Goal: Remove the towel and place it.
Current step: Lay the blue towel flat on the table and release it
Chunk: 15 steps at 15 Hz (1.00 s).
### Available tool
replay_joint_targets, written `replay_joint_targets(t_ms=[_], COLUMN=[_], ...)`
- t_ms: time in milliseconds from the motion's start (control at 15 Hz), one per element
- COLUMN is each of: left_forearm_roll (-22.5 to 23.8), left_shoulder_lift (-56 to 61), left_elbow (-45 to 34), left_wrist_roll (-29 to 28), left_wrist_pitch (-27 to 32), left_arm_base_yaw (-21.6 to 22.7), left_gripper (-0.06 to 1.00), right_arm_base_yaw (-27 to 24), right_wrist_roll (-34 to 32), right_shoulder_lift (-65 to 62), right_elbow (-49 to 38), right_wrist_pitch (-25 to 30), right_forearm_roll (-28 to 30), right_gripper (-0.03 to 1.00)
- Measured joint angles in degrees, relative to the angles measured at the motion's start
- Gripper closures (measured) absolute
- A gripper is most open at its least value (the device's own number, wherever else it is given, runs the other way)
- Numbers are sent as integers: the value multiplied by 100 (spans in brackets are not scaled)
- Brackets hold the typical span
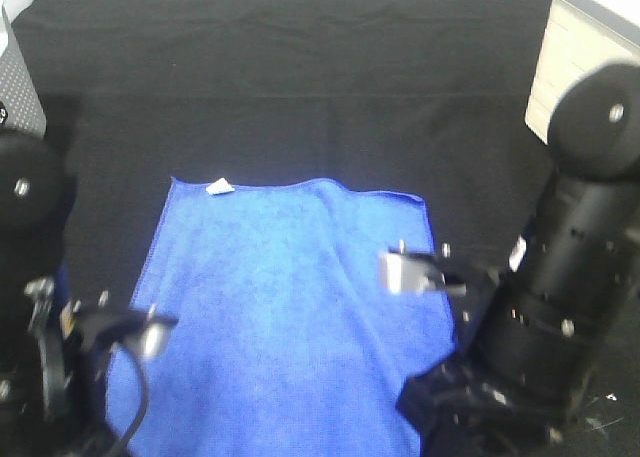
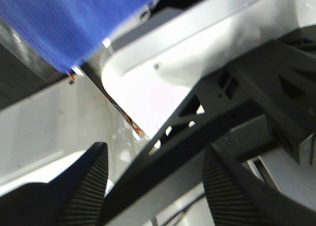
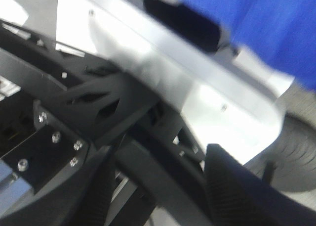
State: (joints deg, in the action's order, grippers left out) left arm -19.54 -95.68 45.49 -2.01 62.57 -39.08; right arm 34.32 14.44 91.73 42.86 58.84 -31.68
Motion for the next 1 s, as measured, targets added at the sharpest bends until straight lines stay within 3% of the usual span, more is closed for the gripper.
replay_joint_targets(t_ms=[133,267,533,800,1000], left_forearm_roll=[476,911,1026,1089,1197], left_shoulder_lift=[-6,-6,-143,-974,-1272], left_elbow=[521,1083,2217,3386,3684], left_wrist_roll=[-189,-304,17,201,252], left_wrist_pitch=[6,-6,-172,-395,-625], left_arm_base_yaw=[126,573,2086,2934,3025], left_gripper=[41,41,41,31,30], right_arm_base_yaw=[-344,-1186,-2395,-2532,-2532], right_wrist_roll=[-40,11,298,252,241], right_shoulder_lift=[-11,-11,246,1140,1369], right_elbow=[298,544,1937,3529,3908], right_wrist_pitch=[172,298,395,590,498], right_forearm_roll=[223,304,332,516,573], right_gripper=[44,44,43,29,26])
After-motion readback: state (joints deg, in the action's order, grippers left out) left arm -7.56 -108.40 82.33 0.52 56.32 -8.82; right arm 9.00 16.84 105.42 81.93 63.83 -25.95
